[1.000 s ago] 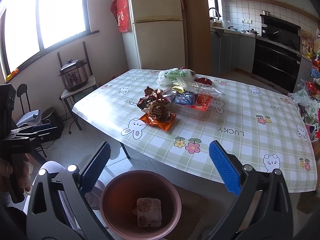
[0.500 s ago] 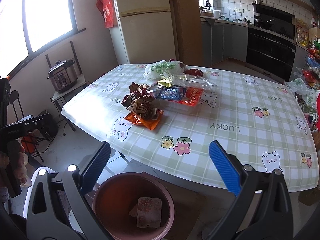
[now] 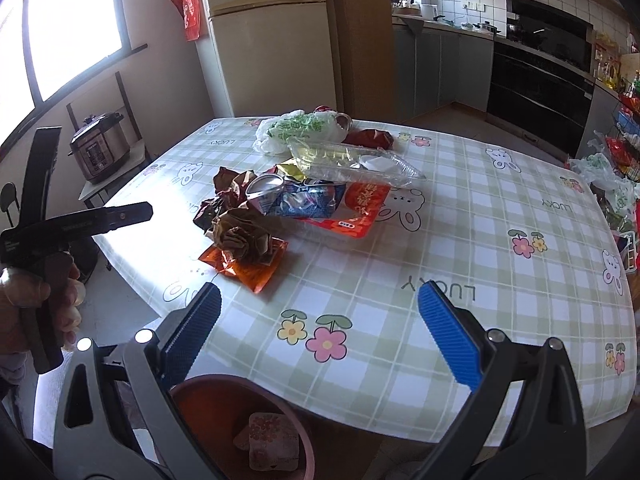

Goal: Collect trash
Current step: 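Grasp the crumpled brown wrappers with the left gripper while the right gripper grasps the silver can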

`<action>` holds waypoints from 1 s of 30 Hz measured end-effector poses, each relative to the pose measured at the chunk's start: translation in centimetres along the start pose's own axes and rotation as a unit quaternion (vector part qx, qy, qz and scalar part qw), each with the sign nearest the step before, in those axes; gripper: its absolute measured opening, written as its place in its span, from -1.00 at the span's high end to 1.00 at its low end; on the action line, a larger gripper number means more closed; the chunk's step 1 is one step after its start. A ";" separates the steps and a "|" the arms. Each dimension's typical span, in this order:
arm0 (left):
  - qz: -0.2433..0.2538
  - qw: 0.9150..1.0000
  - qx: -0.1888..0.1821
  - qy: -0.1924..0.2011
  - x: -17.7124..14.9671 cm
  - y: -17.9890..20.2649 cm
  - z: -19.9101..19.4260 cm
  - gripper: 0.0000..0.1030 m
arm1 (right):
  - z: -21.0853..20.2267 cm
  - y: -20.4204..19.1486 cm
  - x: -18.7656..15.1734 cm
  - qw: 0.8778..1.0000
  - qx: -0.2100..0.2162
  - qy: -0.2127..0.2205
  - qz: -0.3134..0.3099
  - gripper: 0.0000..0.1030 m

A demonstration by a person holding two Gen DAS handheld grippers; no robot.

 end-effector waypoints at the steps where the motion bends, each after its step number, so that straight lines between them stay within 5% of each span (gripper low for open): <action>1: -0.007 1.000 -0.002 -0.006 0.3 -0.2 1.2 -0.70 | 0.5 0.3 0.4 1.000 -0.003 -0.001 -0.004 -0.89; 11: -0.065 0.996 -0.013 -0.064 0.9 -1.7 9.7 -0.57 | 5.1 1.1 2.4 0.999 -0.006 -0.019 -0.040 -0.89; 20: -0.072 0.994 -0.021 -0.077 0.5 -2.0 11.5 -0.51 | 7.8 -0.4 4.0 0.995 -0.021 -0.014 -0.093 -0.88; 25: -0.064 0.995 -0.032 -0.070 0.5 -1.7 10.7 -0.02 | 9.4 -1.9 4.4 0.987 -0.032 -0.013 -0.155 -0.86; 30: -0.089 0.994 -0.038 -0.053 1.1 -2.6 8.2 0.09 | 11.1 -3.8 4.5 0.985 -0.003 -0.018 -0.173 -0.66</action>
Point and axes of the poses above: each gripper's, at about its wrist camera, not at the fingertips, and z roughly the way its jaws point, y to its right, x to its top, the point moved 8 cm from there along z, roughly the way its jaws point, and after that the axes turned 5 degrees about y, right-handed, at the moved point
